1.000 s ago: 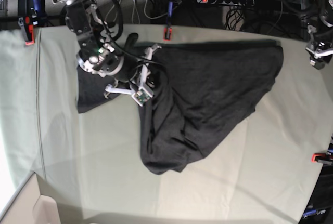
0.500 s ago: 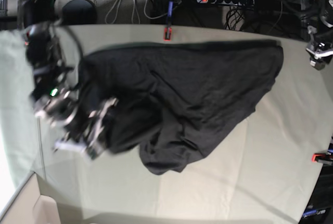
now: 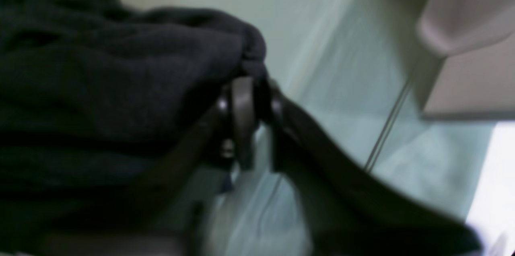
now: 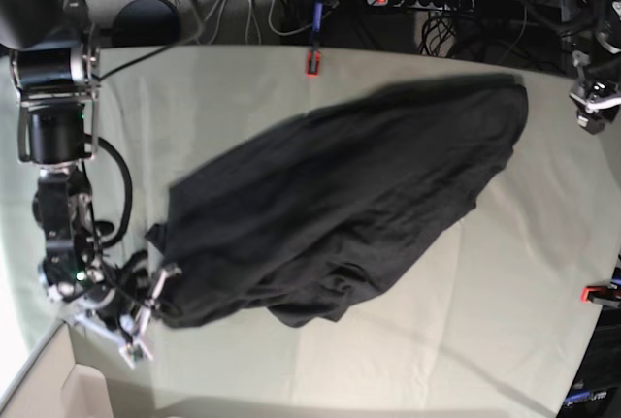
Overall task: Layout the t-shirt on the table in an organized manner, then fold the t-shirt properly
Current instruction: 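Pull the fabric outward with the right gripper, then grasp a shirt corner with the left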
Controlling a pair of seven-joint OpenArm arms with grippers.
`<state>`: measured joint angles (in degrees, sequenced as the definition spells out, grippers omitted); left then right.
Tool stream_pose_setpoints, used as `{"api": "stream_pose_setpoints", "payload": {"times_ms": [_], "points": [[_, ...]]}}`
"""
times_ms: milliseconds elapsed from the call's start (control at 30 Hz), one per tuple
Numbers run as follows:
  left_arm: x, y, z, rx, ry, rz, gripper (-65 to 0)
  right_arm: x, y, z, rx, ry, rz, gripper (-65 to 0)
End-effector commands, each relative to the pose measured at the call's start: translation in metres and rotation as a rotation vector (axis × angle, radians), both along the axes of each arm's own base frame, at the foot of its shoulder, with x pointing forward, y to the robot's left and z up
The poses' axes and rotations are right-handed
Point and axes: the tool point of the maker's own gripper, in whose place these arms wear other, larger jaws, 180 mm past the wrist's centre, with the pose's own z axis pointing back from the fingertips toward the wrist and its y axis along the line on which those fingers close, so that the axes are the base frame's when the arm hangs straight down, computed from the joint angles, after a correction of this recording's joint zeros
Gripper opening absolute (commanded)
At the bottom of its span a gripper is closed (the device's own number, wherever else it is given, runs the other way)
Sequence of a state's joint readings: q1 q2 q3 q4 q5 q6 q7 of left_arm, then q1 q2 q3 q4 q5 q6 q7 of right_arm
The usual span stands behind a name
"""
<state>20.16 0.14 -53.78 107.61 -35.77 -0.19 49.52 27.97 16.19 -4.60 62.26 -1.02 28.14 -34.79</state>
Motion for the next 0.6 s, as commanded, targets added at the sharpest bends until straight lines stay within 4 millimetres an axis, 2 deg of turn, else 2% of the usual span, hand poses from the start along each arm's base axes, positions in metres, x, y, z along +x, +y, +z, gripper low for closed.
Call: {"api": "stream_pose_setpoints", "payload": {"times_ms": [0, 100, 200, 333, 467, 567], "points": [[0.004, 0.003, 0.010, 0.026, -0.027, -0.005, -35.2, 0.009, -0.007, 0.016, 0.006, -0.053, -0.008, -43.7], [0.016, -0.005, 0.012, 0.020, -0.042, -0.037, -35.2, -0.010, -0.003, 0.004, 0.003, -0.043, 0.007, -31.1], [0.037, -0.020, 0.009, -0.003, -0.062, -0.084, -35.1, -0.032, -0.002, 0.003, 0.002, -0.064, 0.011, -24.1], [0.063, -0.033, -0.008, -0.080, -0.073, -0.099, -35.1, -0.070, -0.007, 0.006, 0.019, -0.100, -0.028, -23.1], [0.084, -0.038, -0.039, -0.170, -0.040, -0.098, -35.1, -0.103, -0.007, 0.002, 0.024, -0.101, -0.045, -23.1], [0.092, -0.049, -0.066, -0.222, 0.023, -0.136, -35.1, -0.128, -0.009, -0.003, 0.018, -0.084, -0.053, -23.1]]}}
